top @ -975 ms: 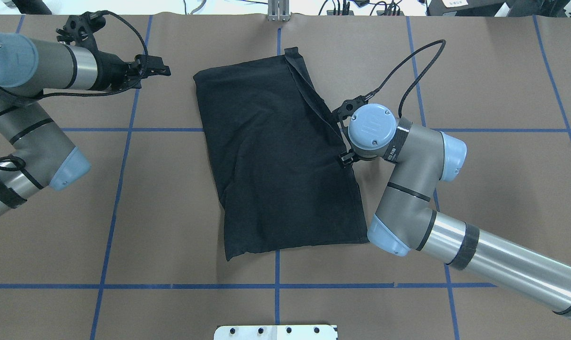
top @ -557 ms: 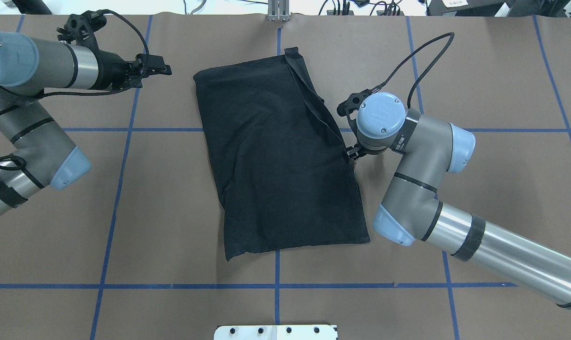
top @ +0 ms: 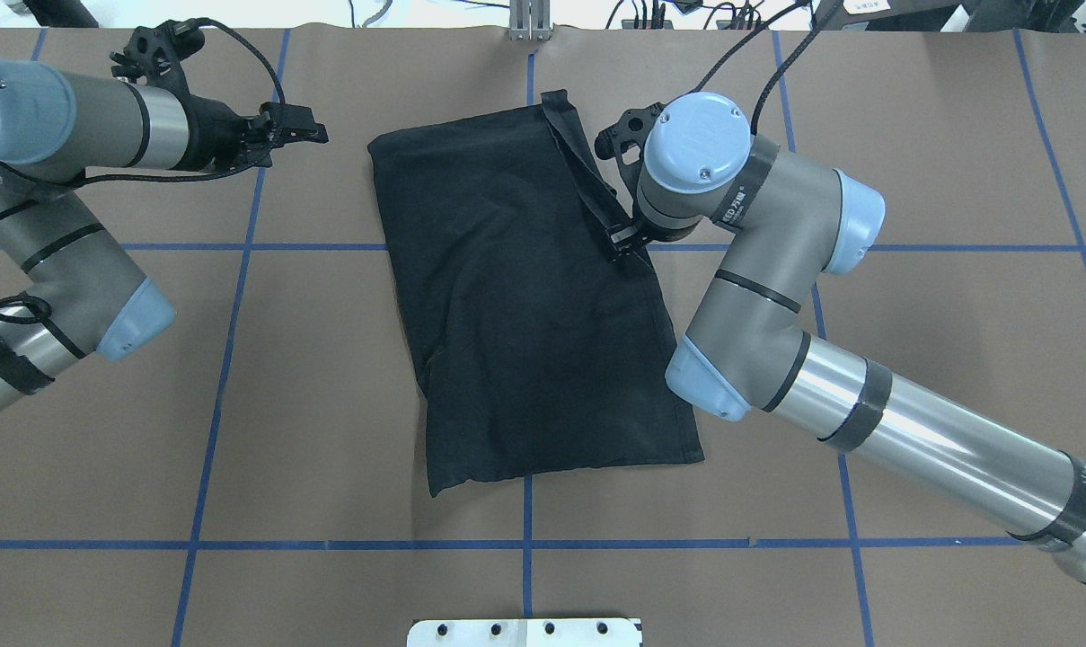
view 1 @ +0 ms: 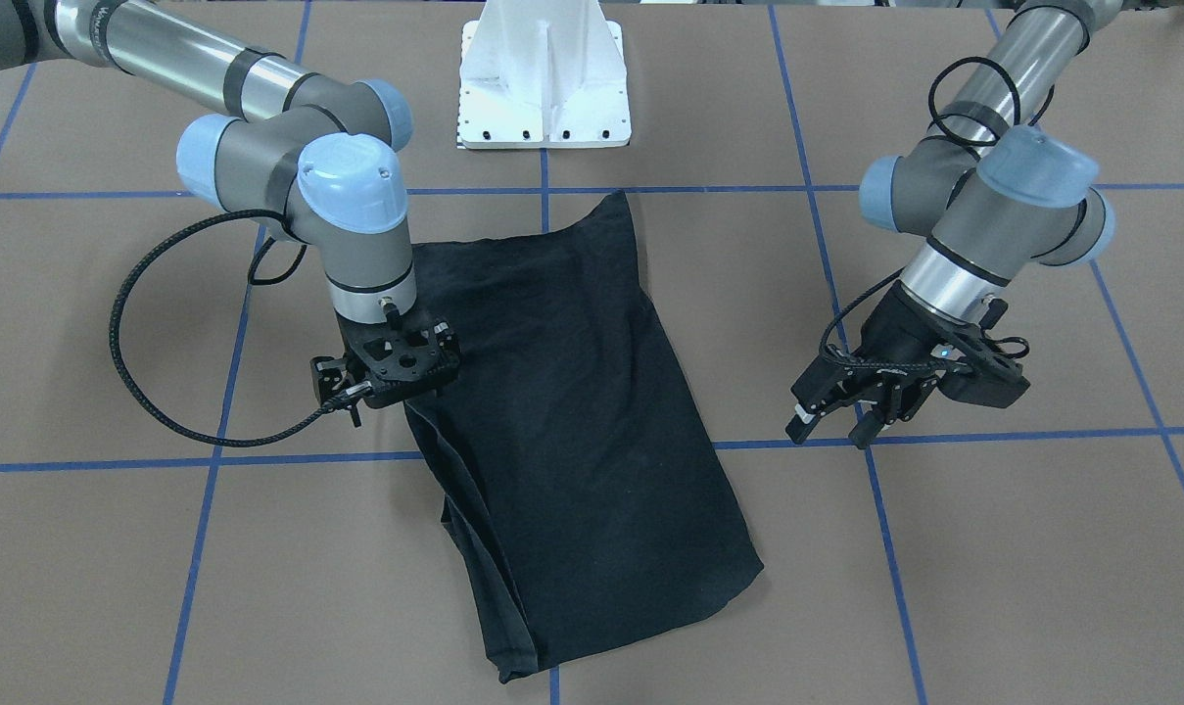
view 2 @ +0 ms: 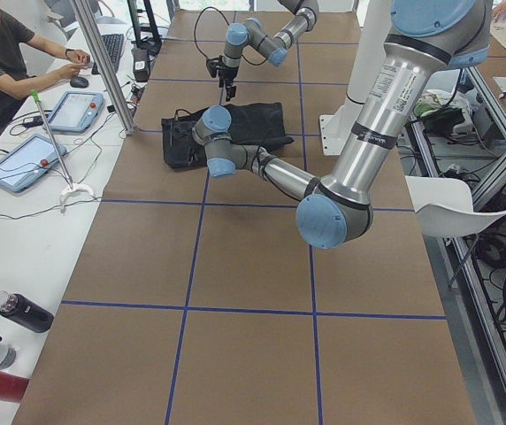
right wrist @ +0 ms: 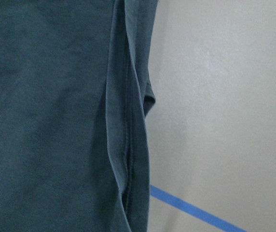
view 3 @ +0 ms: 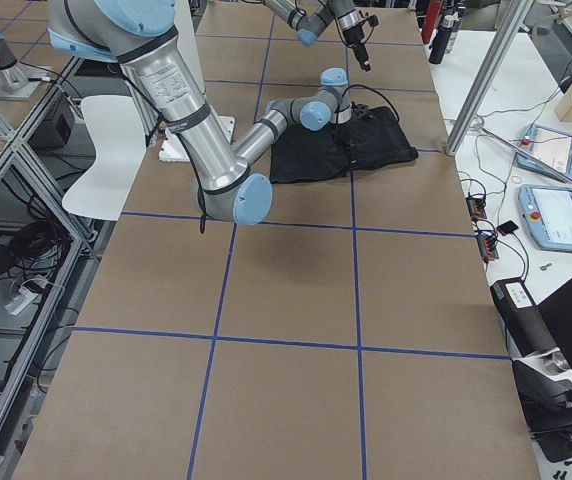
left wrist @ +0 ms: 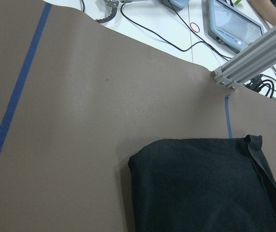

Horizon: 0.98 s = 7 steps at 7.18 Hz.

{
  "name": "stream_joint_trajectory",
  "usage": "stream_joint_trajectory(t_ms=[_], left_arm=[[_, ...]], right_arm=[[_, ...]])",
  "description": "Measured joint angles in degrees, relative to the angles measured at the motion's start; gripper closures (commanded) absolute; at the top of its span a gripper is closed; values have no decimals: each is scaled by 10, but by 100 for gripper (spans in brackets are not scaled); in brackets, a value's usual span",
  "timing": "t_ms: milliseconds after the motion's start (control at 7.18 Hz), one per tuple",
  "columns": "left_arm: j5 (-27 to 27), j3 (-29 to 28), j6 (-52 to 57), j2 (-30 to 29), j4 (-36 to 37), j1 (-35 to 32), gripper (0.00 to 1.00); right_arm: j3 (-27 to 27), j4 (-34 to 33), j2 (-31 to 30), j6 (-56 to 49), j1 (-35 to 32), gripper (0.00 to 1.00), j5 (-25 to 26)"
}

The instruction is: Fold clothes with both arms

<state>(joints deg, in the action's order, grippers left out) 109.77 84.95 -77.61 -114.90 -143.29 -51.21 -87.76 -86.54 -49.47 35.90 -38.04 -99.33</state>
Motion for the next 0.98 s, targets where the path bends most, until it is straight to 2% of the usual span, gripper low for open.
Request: stream_joint_trajectory(t_ms=[139, 418, 557, 975], left_arm=[[0, 0, 0, 0, 0, 0, 0], [0, -1, 0, 0, 0, 0, 0], [0, -2, 0, 0, 0, 0, 0], [0, -5, 0, 0, 0, 0, 0]], right_arm=[[29, 7, 28, 1, 0, 1, 17], [139, 71, 85, 2, 0, 1, 51], [173, 93, 97, -2, 0, 1, 64], [207, 108, 106, -10, 0, 1, 74]])
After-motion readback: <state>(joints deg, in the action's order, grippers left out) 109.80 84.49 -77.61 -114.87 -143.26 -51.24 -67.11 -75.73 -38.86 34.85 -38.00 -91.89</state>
